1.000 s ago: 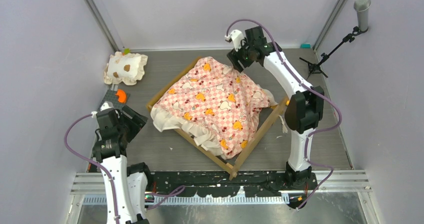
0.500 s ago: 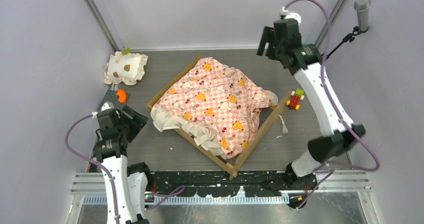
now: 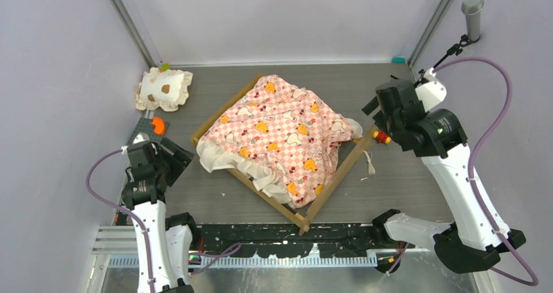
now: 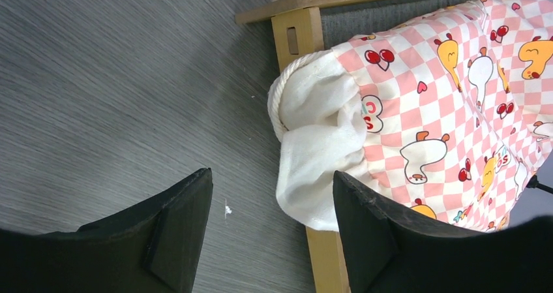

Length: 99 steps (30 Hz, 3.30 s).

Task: Set up the pet bed
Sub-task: Move the bed frame to the center of the board, then adjust the mattress on the bed frame.

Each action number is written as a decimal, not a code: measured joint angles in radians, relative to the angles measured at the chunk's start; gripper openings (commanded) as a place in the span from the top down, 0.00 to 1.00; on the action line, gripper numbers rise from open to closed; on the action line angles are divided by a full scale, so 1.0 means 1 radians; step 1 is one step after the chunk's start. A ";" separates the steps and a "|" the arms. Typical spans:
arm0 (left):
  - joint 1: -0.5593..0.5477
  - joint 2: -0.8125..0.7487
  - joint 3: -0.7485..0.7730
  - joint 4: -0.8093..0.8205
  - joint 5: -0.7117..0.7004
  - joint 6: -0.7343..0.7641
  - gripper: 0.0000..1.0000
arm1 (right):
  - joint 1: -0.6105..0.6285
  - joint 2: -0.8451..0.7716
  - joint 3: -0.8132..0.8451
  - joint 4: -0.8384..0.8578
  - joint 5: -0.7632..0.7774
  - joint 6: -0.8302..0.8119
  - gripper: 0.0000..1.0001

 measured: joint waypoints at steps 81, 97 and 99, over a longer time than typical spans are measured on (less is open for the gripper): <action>-0.050 0.072 -0.012 0.232 0.212 0.027 0.32 | -0.107 0.605 0.625 0.271 -0.175 -0.904 0.31; -0.371 0.912 0.702 0.503 0.175 0.131 0.34 | -0.009 1.079 0.741 0.286 -0.064 -0.692 0.32; -0.380 1.007 0.761 0.521 0.167 0.147 0.35 | -0.034 1.108 0.737 0.287 -0.069 -0.677 0.32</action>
